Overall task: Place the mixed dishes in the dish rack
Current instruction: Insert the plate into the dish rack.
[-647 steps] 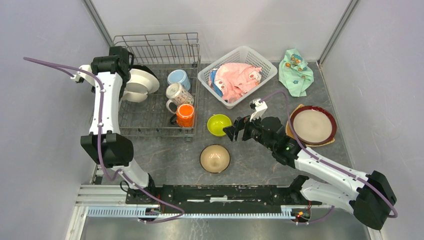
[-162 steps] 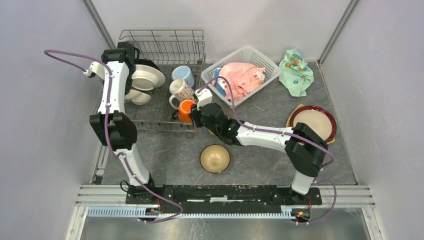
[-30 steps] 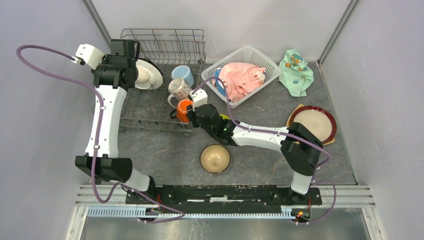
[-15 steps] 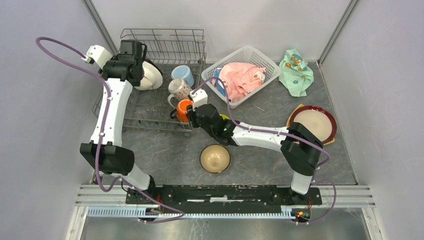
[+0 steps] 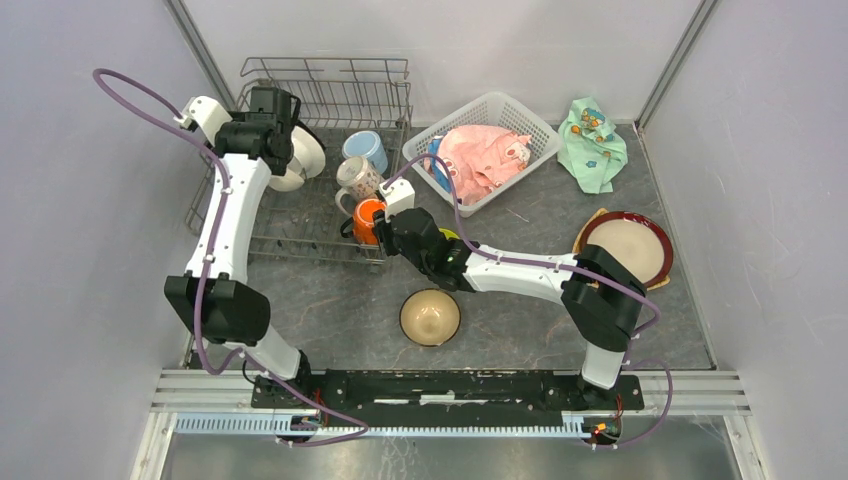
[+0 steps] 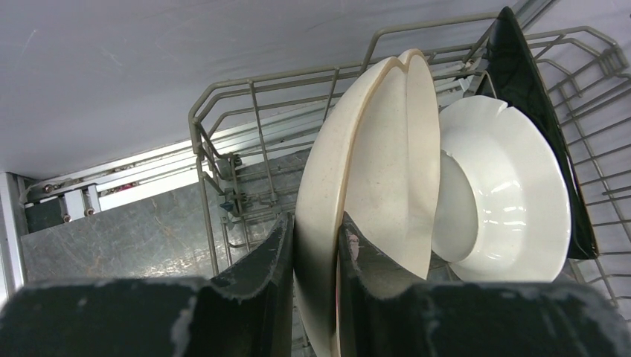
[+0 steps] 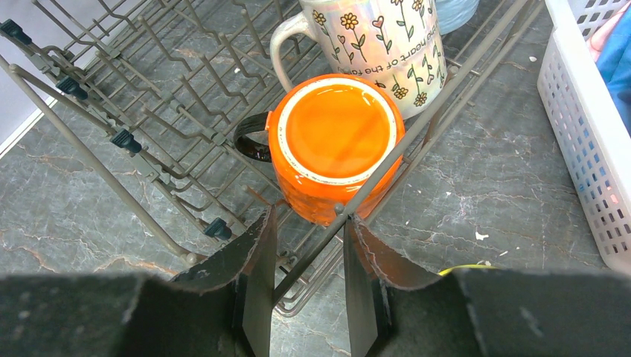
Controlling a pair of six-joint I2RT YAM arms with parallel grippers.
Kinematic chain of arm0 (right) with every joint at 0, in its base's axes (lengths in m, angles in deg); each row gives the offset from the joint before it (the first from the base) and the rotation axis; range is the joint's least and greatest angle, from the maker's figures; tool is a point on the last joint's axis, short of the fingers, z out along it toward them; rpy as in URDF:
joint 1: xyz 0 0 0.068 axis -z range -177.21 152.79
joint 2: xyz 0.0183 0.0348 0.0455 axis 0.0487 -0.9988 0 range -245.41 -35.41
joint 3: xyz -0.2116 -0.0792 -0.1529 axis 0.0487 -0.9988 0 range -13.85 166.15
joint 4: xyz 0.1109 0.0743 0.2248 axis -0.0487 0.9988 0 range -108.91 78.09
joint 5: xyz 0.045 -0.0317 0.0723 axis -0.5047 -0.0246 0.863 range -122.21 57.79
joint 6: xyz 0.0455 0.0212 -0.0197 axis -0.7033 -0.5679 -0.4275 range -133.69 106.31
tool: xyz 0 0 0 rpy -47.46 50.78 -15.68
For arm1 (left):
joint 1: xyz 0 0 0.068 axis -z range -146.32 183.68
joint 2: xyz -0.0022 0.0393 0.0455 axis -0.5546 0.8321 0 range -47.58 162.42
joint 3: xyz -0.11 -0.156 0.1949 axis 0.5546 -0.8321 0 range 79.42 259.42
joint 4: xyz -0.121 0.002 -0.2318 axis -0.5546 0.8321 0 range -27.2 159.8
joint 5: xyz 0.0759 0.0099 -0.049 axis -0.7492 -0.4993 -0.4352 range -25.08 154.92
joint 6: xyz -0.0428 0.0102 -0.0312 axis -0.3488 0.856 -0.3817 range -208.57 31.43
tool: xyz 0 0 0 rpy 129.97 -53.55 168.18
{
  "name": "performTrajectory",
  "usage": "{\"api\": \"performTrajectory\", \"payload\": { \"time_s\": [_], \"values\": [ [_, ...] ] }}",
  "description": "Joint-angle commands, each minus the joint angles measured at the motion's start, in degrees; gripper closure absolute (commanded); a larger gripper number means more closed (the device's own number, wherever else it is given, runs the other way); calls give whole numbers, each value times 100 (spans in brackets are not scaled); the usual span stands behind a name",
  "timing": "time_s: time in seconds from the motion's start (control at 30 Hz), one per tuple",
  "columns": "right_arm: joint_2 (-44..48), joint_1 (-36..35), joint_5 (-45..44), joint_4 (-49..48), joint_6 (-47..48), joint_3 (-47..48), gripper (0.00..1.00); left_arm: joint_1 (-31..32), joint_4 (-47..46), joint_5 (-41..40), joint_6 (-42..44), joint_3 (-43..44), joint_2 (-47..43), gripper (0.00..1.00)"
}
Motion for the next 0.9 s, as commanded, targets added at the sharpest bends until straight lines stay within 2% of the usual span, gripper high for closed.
{"api": "performTrajectory", "payload": {
  "time_s": [0.0, 0.57, 0.87],
  "values": [
    [-326, -481, 1662, 398, 906, -225, 100, -29, -779, -931, -390, 210, -106, 98],
    [-289, -492, 1699, 376, 853, -246, 100, -34, 8, -1060, -777, 723, 489, 98],
    [-282, -492, 1698, 391, 888, -249, 100, -32, 192, -1251, -686, 862, 98, 98]
  ]
}}
